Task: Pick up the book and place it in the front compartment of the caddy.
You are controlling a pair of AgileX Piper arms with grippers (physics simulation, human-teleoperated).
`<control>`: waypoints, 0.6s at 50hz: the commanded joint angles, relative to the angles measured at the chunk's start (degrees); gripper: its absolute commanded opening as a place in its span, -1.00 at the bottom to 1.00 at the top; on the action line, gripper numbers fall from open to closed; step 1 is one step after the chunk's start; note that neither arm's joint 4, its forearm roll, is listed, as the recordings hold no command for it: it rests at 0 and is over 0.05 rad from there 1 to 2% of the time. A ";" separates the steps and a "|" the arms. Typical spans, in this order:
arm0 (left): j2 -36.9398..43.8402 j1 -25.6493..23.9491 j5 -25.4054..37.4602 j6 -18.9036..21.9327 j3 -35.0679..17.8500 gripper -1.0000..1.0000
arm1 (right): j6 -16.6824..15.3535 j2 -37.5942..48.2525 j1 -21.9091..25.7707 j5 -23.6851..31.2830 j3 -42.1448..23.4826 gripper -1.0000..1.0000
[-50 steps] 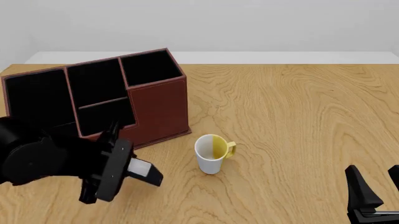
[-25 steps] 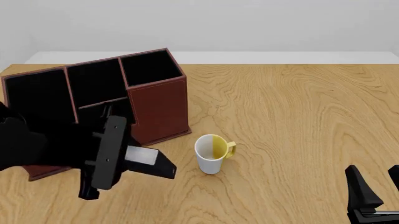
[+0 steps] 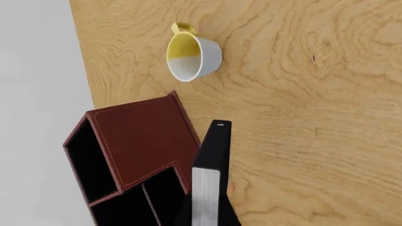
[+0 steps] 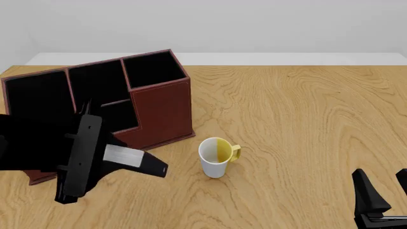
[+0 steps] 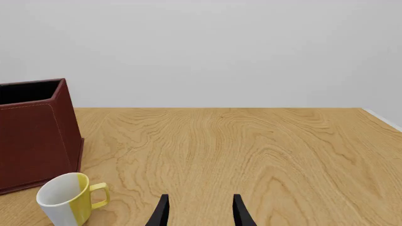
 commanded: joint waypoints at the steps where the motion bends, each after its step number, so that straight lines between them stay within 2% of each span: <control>1: 1.17 5.52 1.89 9.88 -4.15 -1.00 | 0.00 0.00 -0.01 0.00 0.00 1.00; 5: 1.10 6.63 3.38 10.99 -6.04 -1.00 | 0.01 0.01 -0.02 0.00 0.00 1.00; 10: 2.73 13.24 3.20 17.04 -7.67 -1.00 | -0.01 0.00 -0.01 0.00 0.00 1.00; 12: 2.16 12.82 5.73 16.95 -9.25 -1.00 | 0.00 0.00 -0.02 0.00 0.00 1.00; 13: 2.06 15.12 6.23 19.26 -9.48 -1.00 | 0.00 0.01 -0.01 0.00 0.00 1.00; 19: 1.85 20.58 10.55 23.42 -13.47 -1.00 | -0.01 0.00 -0.01 0.00 0.00 1.00; 20: 1.02 20.13 11.25 23.88 -13.73 -1.00 | -0.01 0.01 -0.02 0.00 0.00 1.00; 21: 0.86 21.94 10.51 25.69 -13.98 -1.00 | -0.01 -0.01 -0.02 0.00 0.00 1.00; 23: 1.06 22.71 10.44 26.57 -15.11 -1.00 | -0.01 0.00 -0.01 0.00 0.00 1.00; 24: 1.84 23.01 11.80 26.29 -17.37 -1.00 | 0.00 0.00 -0.02 0.00 0.00 1.00; 26: 2.64 24.71 10.75 28.05 -18.16 -1.00 | 0.01 0.01 -0.01 0.00 0.00 1.00; 30: 5.87 26.52 13.44 28.80 -24.99 -1.00 | -0.01 0.02 -0.01 0.00 0.00 1.00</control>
